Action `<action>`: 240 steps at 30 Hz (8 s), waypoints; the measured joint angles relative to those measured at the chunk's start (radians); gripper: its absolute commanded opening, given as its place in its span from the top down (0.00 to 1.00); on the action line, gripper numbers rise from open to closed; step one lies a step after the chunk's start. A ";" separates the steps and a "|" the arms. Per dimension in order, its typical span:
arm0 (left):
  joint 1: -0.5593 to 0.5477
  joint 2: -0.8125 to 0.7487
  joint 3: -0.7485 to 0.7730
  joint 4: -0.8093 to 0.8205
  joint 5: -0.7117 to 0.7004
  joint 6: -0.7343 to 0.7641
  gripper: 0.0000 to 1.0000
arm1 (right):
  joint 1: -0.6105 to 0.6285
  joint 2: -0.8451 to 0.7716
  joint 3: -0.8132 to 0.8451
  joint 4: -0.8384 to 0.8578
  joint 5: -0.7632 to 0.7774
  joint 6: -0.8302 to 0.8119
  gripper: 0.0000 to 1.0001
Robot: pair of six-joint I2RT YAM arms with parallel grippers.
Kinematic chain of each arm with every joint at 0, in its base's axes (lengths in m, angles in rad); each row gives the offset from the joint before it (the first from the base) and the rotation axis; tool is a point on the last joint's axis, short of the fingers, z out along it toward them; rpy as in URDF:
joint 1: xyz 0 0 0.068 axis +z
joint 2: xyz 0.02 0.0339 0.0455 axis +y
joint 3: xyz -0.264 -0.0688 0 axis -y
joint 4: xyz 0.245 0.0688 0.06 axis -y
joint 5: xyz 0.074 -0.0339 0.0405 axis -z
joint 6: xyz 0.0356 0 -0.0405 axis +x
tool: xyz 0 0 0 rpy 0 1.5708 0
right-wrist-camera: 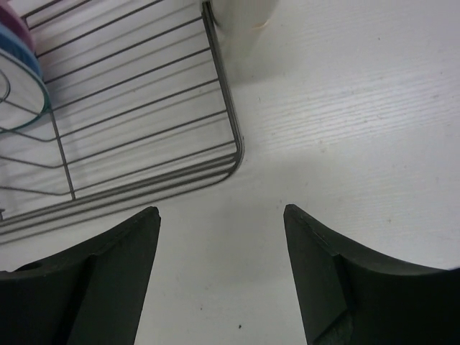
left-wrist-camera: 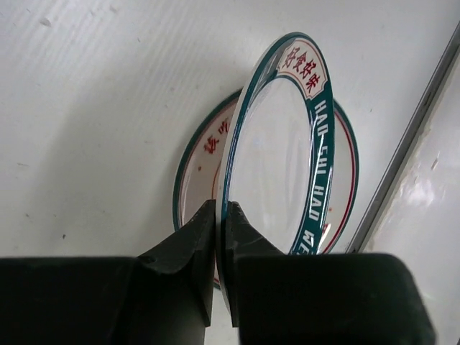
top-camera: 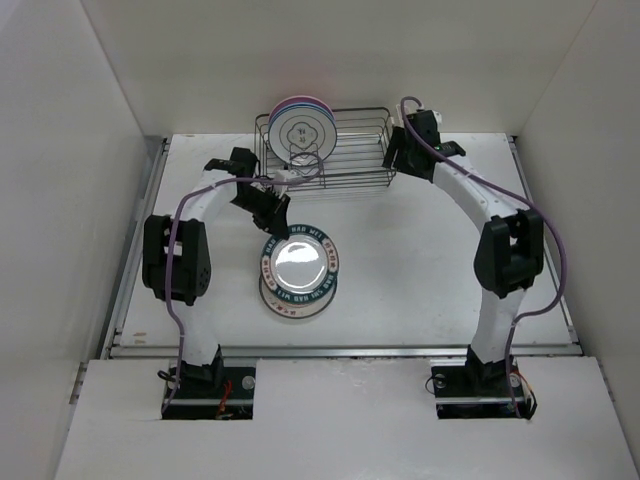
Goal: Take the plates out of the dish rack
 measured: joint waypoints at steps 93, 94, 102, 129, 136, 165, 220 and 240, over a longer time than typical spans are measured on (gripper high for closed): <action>0.168 0.364 0.539 0.436 -0.683 -0.642 0.24 | 0.043 0.728 0.726 0.559 -0.518 0.055 0.54; 0.168 0.369 0.539 0.433 -0.670 -0.645 0.24 | 0.043 0.734 0.728 0.572 -0.510 0.068 0.54; 0.168 0.383 0.540 0.422 -0.612 -0.668 0.24 | 0.044 0.733 0.684 0.596 -0.544 0.096 0.53; 0.117 0.472 0.643 0.328 -0.513 -0.701 0.48 | 0.042 0.693 0.691 0.566 -0.413 0.003 0.49; 0.115 0.499 0.644 0.336 -0.523 -0.708 0.90 | 0.041 0.767 0.702 0.572 -0.399 0.051 0.80; 0.113 0.438 0.549 0.357 -0.560 -0.791 1.00 | 0.061 0.308 0.356 0.631 -0.405 -0.156 1.00; 0.106 0.410 0.517 0.348 -0.608 -0.761 1.00 | 0.250 0.076 0.047 0.201 -0.636 -0.410 0.16; 0.095 0.407 0.517 0.330 -0.618 -0.667 1.00 | 0.128 0.647 0.621 0.680 -0.211 -0.120 0.34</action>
